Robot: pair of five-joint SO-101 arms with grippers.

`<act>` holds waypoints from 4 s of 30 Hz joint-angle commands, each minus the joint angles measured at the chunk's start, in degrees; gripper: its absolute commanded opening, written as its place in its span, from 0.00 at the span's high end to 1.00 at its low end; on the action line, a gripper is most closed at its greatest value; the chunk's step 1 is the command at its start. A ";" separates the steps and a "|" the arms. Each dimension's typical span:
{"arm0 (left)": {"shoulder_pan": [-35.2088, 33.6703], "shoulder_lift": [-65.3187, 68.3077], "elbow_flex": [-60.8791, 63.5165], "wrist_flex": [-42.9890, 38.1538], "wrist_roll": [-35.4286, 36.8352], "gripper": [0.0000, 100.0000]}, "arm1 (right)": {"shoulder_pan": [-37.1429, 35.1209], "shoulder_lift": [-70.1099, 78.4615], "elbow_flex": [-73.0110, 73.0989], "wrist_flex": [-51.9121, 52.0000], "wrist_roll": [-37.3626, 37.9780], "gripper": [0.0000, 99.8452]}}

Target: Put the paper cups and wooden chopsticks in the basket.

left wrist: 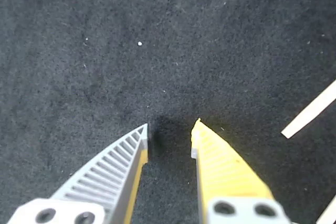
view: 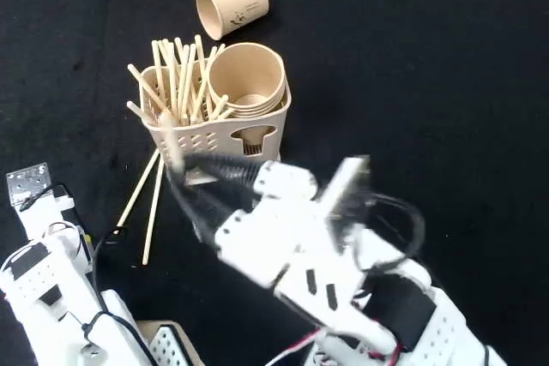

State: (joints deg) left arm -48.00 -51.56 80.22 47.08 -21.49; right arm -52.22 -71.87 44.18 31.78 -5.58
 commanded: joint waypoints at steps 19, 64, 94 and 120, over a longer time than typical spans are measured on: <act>-0.04 0.00 -0.22 -0.88 -0.26 0.86 | 13.98 -0.57 27.47 -51.60 0.62 0.99; 0.04 0.00 -0.22 -0.88 -0.26 0.86 | 13.45 29.67 19.38 -52.92 6.51 0.73; 33.71 1.05 -32.31 30.33 -14.77 0.78 | 56.35 -17.36 28.70 3.16 -8.09 0.99; 34.95 34.90 -27.21 4.84 -19.43 0.71 | 58.02 -19.30 52.97 -10.46 -8.26 0.98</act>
State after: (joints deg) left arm -13.19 -17.10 48.22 51.65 -40.31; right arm 5.36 -90.24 97.27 21.14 -13.58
